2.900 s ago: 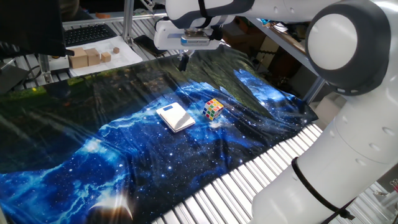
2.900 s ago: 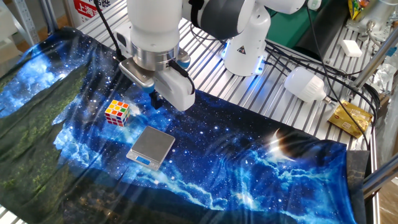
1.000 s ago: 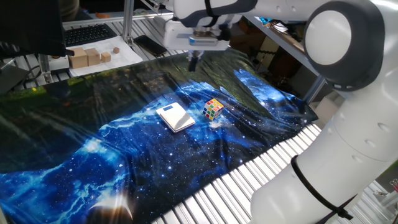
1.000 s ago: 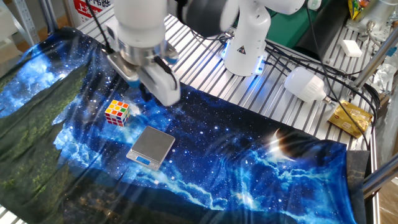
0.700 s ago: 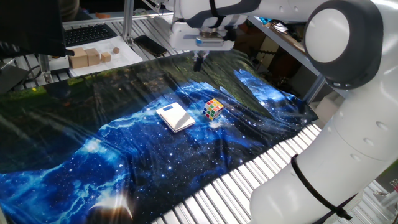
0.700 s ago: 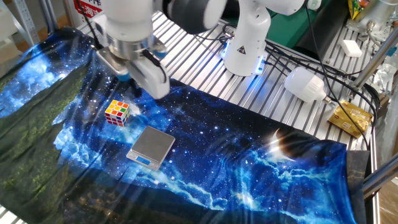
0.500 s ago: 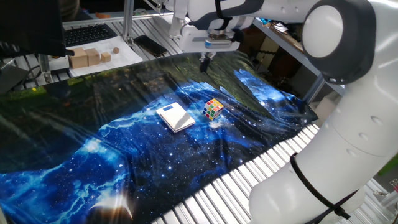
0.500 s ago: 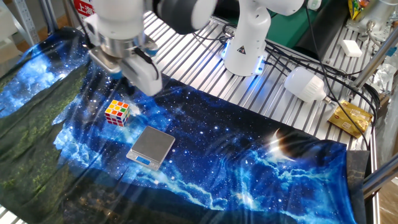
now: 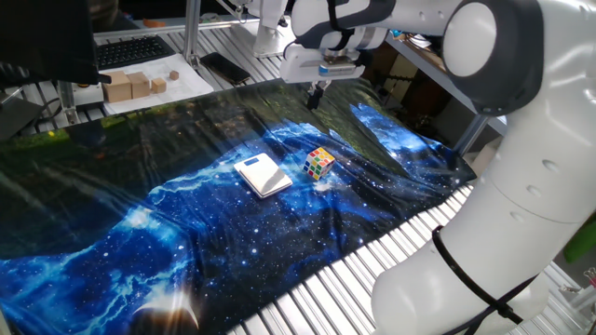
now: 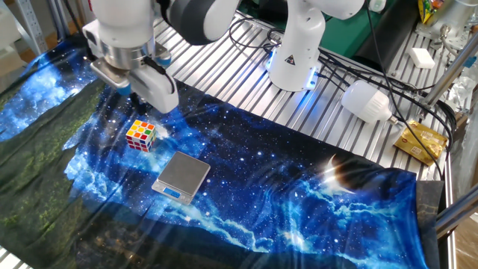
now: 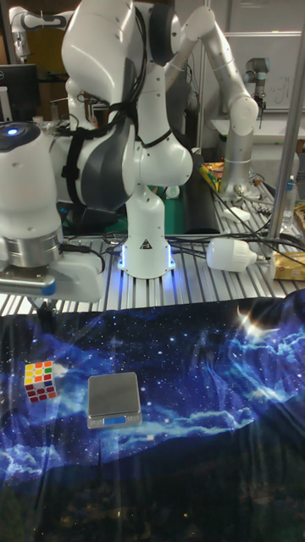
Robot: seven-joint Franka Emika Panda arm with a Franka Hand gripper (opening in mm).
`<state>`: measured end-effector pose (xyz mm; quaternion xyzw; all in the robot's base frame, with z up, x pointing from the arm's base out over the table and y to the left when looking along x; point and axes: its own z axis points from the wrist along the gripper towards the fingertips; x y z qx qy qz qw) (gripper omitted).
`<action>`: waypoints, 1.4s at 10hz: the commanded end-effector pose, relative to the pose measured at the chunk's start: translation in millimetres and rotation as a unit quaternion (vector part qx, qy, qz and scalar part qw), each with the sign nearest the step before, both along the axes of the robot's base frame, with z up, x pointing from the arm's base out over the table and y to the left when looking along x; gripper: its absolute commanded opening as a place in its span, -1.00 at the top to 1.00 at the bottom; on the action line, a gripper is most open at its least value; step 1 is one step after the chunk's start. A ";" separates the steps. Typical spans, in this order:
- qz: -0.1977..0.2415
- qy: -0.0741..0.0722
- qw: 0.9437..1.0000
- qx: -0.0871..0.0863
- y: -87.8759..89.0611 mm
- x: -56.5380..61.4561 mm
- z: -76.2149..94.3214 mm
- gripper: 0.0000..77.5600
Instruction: Place the block on the scale
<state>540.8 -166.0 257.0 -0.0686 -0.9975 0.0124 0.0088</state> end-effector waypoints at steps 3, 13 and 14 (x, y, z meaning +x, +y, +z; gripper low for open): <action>0.013 -0.005 1.000 -0.003 -1.8 1.9 -0.1 1.00; -0.051 0.050 0.997 -0.043 -1.8 1.9 -0.1 1.00; -0.042 0.050 0.997 -0.043 -1.8 1.9 -0.1 1.00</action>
